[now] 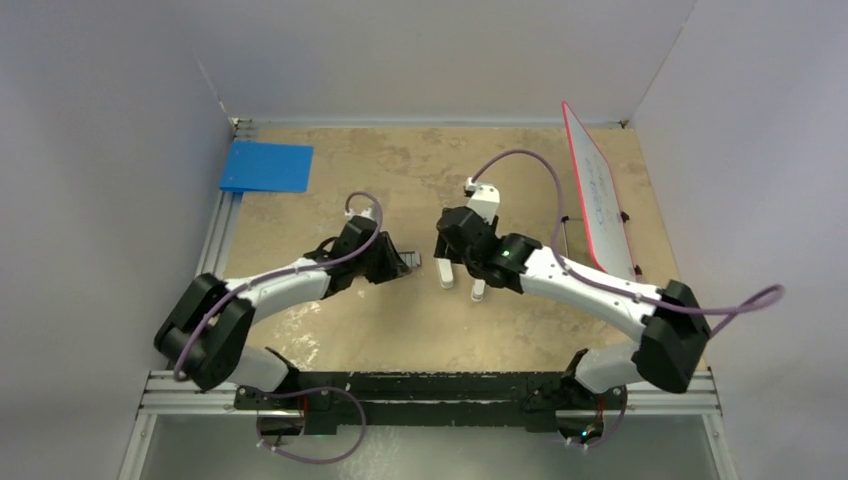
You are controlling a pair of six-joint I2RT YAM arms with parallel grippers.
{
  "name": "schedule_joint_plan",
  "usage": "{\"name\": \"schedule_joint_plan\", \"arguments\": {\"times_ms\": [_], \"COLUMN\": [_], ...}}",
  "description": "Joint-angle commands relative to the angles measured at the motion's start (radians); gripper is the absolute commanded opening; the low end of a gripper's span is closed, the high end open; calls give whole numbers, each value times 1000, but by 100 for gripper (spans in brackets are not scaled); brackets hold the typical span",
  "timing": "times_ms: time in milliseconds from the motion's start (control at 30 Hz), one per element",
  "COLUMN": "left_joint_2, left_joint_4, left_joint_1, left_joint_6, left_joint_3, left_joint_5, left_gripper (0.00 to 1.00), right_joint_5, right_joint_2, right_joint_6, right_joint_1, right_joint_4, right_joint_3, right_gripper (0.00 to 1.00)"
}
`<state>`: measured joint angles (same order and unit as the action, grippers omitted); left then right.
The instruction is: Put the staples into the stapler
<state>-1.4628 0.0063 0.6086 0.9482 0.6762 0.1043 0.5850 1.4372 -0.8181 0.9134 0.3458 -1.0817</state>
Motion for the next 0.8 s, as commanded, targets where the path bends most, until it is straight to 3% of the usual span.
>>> {"name": "schedule_joint_plan", "arguments": {"times_ms": [0,167,400,467,567,767], "left_joint_2": [188,435,693,718,754,838], "left_joint_4": [-87,-298,-563,-630,-724,-860], "left_joint_1": [-6,-6,-6,-5,-5,-6], "left_joint_6": [-50,-144,-296,-348,-431,-538], "left_joint_3": [7,90,291,360,462,644], "left_joint_5": [-48,-127,-256,-284,-343,-446], "left_gripper": [26,35,67,70,72,75], "right_joint_5": [72,75,87,94,108,129], "right_joint_2": [-166,-352,-536,-568,-613,-694], "right_joint_6": [41,139,248,267,288,334], "right_joint_1": [5,9,11,11,11,11], "right_joint_4": [-41,-86,-132,-129,-96,-94], "right_joint_3": [23,34,24,6,-53,-146], "right_gripper": [65,66,77,81,98,99]}}
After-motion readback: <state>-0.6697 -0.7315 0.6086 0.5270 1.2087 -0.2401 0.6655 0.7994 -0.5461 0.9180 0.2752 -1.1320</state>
